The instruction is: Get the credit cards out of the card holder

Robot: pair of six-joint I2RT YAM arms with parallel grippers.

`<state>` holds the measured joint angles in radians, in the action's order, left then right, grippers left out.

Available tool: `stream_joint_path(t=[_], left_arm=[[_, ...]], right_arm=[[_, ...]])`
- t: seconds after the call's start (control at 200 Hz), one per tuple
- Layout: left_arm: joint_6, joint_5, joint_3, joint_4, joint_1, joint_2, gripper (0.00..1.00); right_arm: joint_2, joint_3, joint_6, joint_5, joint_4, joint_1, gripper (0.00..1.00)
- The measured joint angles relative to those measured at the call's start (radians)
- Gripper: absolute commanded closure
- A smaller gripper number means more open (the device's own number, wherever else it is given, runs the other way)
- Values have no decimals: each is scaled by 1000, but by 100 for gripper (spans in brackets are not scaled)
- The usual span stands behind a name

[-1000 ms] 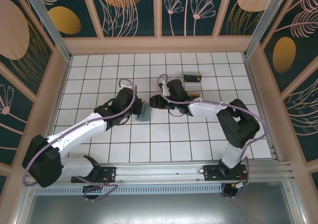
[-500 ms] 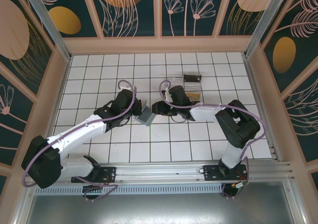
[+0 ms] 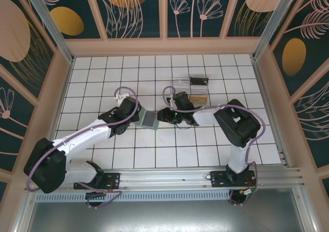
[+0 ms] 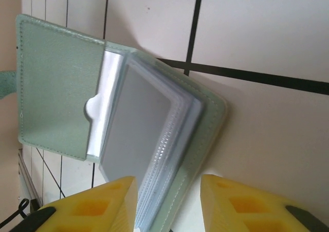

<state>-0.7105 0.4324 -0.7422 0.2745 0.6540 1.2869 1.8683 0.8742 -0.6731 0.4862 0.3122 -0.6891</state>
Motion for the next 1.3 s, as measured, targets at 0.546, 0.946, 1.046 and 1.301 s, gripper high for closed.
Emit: stream_joint_path(t=[0.546,0.946,1.046,1.301], left_arm=[[-10,44,46,13,-2,23,100],[-10,12,64,-21,-2,51,100],[-10,-1,73,-35,-2,72,100],[-10,5,86,-38,-2,132,100]], right_arm=[[52,1,-70,45,57,-6,89],[52,2,-92,107,120,-20,81],[59,11,-92,110,119,-22,80],[76,35,-76,79,68,-30,75]])
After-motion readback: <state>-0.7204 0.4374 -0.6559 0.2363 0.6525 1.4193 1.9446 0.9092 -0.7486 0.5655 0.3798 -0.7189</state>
